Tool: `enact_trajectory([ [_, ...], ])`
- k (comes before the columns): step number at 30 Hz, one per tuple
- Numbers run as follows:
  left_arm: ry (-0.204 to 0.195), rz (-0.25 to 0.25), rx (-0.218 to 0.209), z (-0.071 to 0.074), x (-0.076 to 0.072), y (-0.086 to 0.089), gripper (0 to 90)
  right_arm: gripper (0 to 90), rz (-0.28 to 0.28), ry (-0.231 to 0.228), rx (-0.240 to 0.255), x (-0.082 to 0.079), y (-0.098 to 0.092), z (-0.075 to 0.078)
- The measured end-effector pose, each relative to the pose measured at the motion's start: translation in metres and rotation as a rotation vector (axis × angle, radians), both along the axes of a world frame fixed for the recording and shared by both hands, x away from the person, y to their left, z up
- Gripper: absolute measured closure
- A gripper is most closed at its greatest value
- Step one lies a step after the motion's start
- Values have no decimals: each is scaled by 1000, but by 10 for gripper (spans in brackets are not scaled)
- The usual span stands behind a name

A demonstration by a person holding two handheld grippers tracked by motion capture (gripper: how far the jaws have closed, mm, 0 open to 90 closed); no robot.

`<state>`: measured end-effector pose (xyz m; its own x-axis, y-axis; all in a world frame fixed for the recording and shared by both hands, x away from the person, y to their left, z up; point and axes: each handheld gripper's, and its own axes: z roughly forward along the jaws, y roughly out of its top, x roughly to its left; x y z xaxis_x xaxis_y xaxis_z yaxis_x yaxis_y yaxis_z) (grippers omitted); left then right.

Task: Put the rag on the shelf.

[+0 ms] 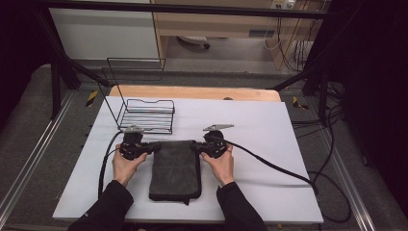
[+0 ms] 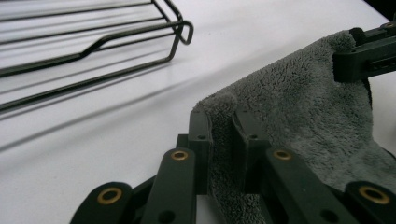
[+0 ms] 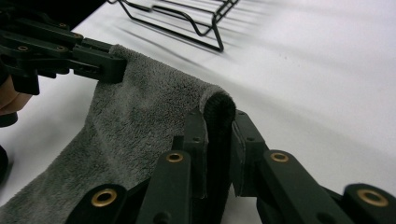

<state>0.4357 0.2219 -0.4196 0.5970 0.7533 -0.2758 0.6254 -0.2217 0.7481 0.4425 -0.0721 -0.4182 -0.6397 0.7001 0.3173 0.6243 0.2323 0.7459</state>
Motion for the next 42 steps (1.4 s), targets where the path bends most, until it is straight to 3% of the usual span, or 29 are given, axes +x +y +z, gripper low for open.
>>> enact_trajectory([
  [10,-77,2,-65,20,-14,8,793,795,-3,-70,69,-12,-4,17],
  [16,-116,2,-78,31,-19,7,794,794,-6,-111,103,-17,-7,27],
  [24,-167,9,-97,46,-27,8,796,795,3,-174,100,-24,-8,42],
  [36,-269,20,-157,76,-44,13,798,797,9,-297,144,-39,-7,75],
  [42,-319,33,-162,88,-52,15,798,797,9,-339,156,-42,-5,83],
])
